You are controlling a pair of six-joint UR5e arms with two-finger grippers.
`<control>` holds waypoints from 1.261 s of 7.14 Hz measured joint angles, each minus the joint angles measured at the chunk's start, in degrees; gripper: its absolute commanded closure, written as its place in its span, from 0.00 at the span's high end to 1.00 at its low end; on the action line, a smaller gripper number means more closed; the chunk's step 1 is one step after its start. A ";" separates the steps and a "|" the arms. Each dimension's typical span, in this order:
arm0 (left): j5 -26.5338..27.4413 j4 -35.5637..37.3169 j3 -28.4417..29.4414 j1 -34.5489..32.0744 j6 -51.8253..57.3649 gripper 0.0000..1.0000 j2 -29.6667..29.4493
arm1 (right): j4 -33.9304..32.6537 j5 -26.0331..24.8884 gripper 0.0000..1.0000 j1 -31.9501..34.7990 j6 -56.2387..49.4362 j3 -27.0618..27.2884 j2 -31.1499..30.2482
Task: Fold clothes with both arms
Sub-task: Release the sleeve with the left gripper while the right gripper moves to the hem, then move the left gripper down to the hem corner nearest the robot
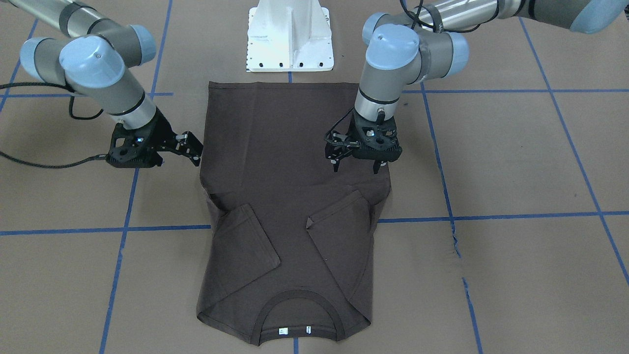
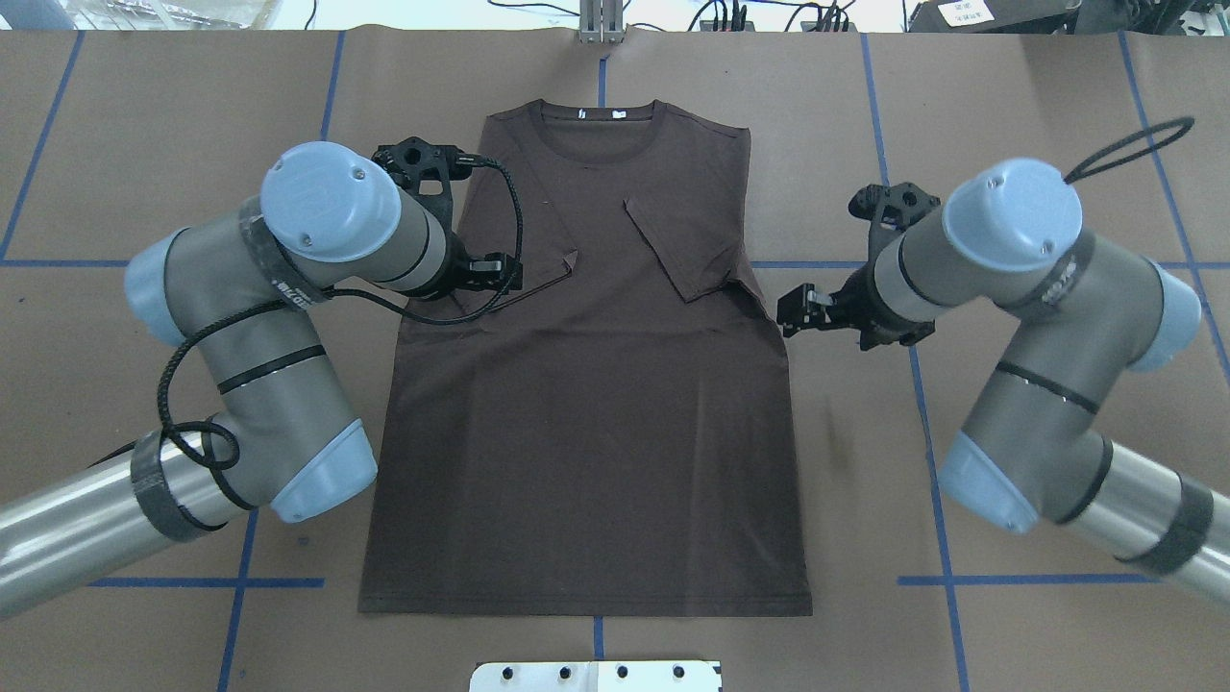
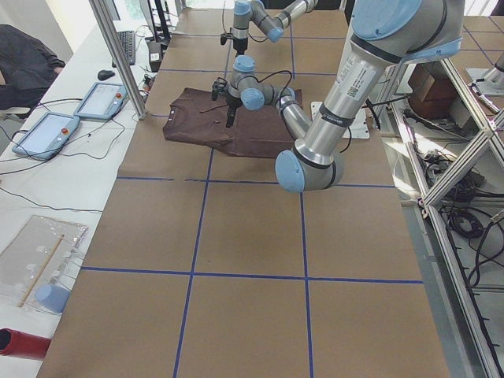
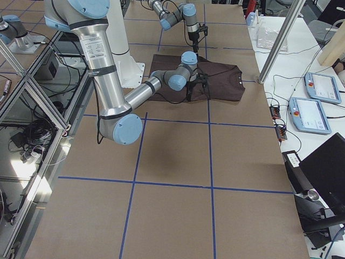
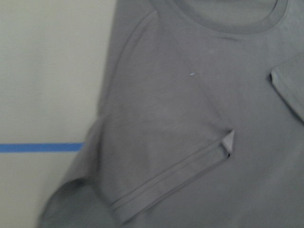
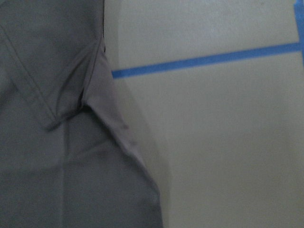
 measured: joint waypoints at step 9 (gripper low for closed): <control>-0.04 1.59 -6.28 -0.19 0.97 1.00 4.22 | -0.98 -22.87 0.73 -30.33 24.19 9.06 -9.92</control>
